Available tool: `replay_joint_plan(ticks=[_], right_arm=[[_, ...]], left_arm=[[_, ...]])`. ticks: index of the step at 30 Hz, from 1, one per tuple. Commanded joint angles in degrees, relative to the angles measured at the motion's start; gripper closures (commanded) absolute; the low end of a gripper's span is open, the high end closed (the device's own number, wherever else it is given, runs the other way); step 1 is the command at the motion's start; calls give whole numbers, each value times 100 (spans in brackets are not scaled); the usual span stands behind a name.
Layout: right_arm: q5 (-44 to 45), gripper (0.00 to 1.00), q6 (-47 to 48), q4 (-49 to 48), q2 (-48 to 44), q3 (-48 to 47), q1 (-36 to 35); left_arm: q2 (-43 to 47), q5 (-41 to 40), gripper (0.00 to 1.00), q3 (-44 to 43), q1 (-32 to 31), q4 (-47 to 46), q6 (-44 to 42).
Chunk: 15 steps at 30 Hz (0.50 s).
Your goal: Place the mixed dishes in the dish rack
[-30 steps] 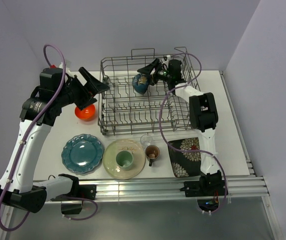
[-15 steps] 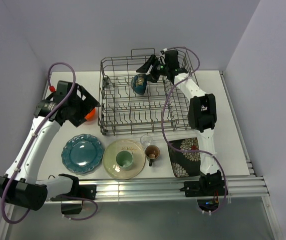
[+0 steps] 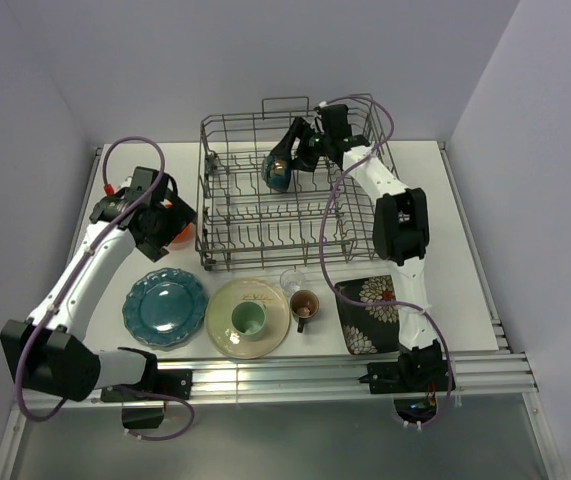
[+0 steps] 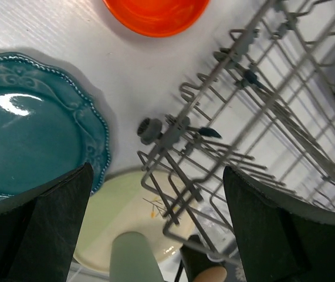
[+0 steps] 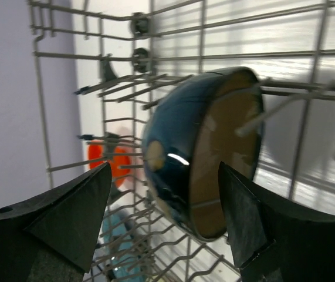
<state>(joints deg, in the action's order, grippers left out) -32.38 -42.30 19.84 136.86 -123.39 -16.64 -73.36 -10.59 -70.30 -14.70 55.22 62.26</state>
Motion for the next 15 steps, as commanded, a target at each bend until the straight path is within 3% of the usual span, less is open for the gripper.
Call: replay_joint_plan(ticks=[1, 5, 9, 15], right_arm=[[618, 19, 407, 486, -387, -72, -14], [1232, 13, 521, 696, -686, 166, -23], [1304, 7, 653, 855, -713, 166, 21], [1296, 3, 697, 750, -968, 360, 100]], left_arm=[[-274, -329, 1, 78, 28, -134, 41], [-626, -426, 1, 227, 151, -371, 41], [-907, -487, 1, 289, 362, -539, 49], [-917, 249, 1, 974, 1311, -1294, -3]])
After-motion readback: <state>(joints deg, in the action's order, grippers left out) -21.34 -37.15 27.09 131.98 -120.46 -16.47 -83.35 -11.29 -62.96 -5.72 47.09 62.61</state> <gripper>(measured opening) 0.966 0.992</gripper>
